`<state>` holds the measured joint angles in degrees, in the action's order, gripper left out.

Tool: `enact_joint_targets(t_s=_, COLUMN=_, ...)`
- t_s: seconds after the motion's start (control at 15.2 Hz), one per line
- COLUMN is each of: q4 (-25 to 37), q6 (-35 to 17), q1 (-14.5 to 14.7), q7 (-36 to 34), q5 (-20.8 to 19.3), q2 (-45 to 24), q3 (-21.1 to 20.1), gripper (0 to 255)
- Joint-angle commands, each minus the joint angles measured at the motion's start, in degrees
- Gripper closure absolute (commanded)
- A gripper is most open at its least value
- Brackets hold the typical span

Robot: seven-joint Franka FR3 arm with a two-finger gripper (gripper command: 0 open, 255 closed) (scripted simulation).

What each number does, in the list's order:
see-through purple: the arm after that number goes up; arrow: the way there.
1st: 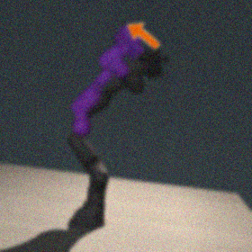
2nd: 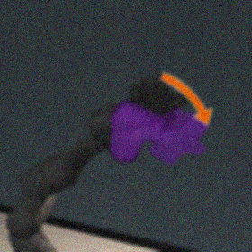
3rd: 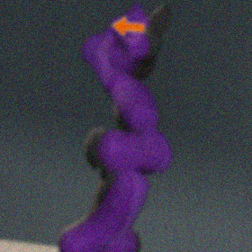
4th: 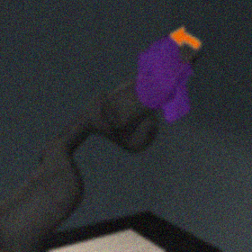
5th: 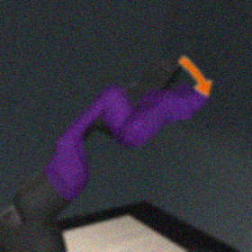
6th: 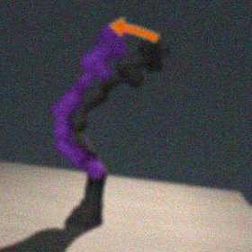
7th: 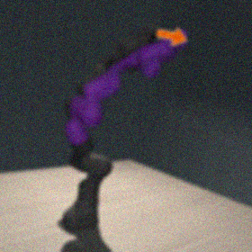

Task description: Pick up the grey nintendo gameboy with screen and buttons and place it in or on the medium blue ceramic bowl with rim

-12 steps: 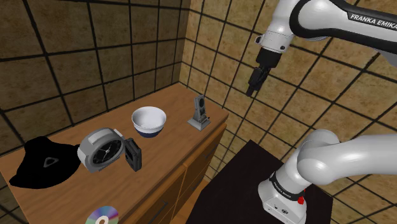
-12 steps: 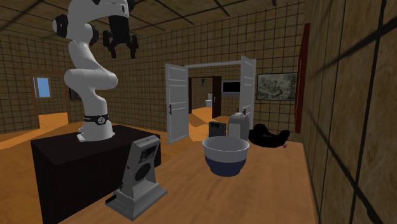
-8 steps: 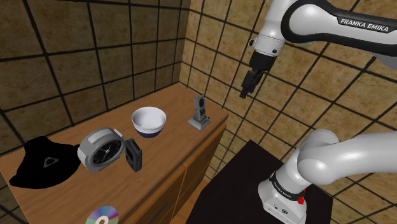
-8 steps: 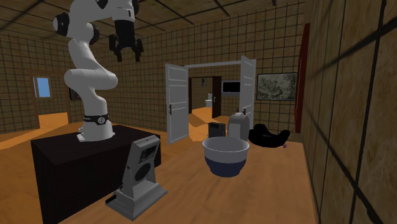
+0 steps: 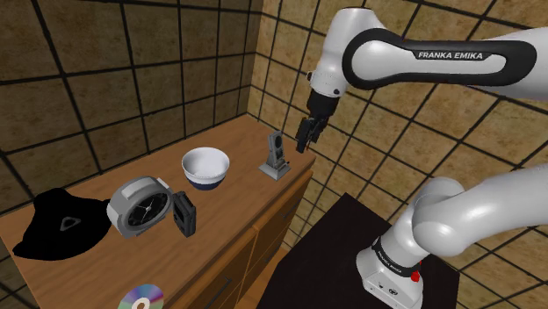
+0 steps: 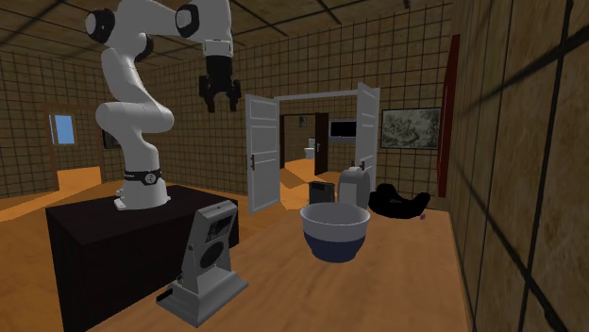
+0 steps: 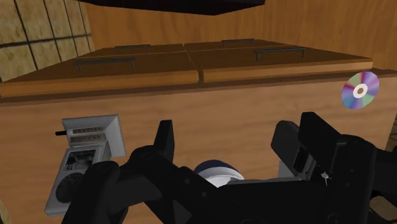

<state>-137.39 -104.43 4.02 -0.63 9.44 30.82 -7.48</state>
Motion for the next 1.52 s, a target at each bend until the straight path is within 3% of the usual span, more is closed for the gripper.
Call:
enact_joint_targets(t_s=0.0, q4=0.1, q6=-3.3, q1=0.7, q7=-1.4, q5=0.3, q2=-3.0, q3=-1.9, gripper=0)
enact_joint_targets(t_s=0.66, q4=6.4, q6=-16.8, q1=3.0, q7=-10.3, q5=-2.9, q2=-21.8, q3=-10.3, gripper=0)
enact_joint_targets(t_s=1.06, q4=13.6, q6=-22.1, q1=4.9, q7=-17.4, q5=-9.3, q2=-34.8, q3=-13.4, gripper=0)
enact_joint_targets(t_s=1.45, q4=23.5, q6=-24.4, q1=9.0, q7=-24.5, q5=-17.2, q2=-48.3, q3=-13.7, gripper=0)
